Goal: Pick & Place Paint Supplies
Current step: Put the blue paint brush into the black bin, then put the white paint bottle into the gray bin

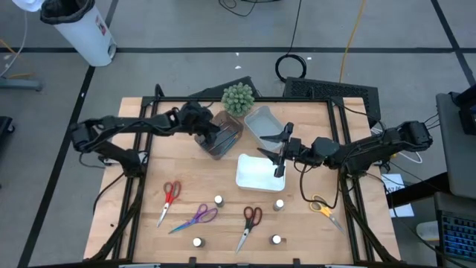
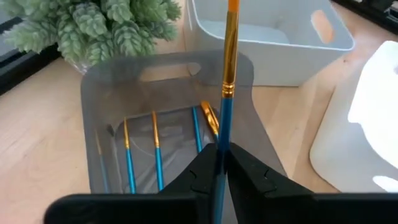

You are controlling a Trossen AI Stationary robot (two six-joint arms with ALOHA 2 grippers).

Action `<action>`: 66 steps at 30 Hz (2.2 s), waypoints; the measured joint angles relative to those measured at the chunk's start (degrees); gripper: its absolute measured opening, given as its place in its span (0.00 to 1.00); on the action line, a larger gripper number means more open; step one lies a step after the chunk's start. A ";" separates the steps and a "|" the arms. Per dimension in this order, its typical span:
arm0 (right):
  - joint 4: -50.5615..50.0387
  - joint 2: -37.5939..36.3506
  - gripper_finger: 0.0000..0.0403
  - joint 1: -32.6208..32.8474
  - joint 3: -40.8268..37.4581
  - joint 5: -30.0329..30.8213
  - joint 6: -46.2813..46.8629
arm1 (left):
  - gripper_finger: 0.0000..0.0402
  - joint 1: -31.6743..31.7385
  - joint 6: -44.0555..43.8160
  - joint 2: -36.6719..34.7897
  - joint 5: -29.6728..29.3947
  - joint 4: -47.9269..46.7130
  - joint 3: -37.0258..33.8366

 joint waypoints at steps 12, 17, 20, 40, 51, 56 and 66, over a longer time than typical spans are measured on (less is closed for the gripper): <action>-0.05 0.00 0.44 0.00 0.00 0.01 -0.47 | 0.30 0.00 -1.58 0.71 -1.64 -1.38 0.04; -0.46 0.02 0.45 0.00 0.00 0.03 -0.47 | 0.49 0.02 -1.97 0.71 -1.64 -2.30 0.04; -0.46 0.02 0.44 0.00 0.02 0.03 -0.47 | 0.59 0.00 -1.91 0.71 -1.63 -3.48 0.04; -13.76 0.00 0.51 7.18 0.07 2.12 -9.81 | 0.75 0.00 0.52 0.67 -1.63 -2.46 0.04; -28.97 -0.02 0.65 26.12 0.07 19.66 -4.02 | 0.74 0.00 0.06 0.67 -1.61 -2.46 0.07; -34.84 -0.02 0.67 32.27 0.07 19.39 10.81 | 0.74 0.00 0.04 0.67 -1.62 -2.44 0.07; -57.21 0.47 0.66 40.27 0.07 19.49 40.01 | 0.74 0.00 -0.05 0.67 -1.63 -2.21 0.07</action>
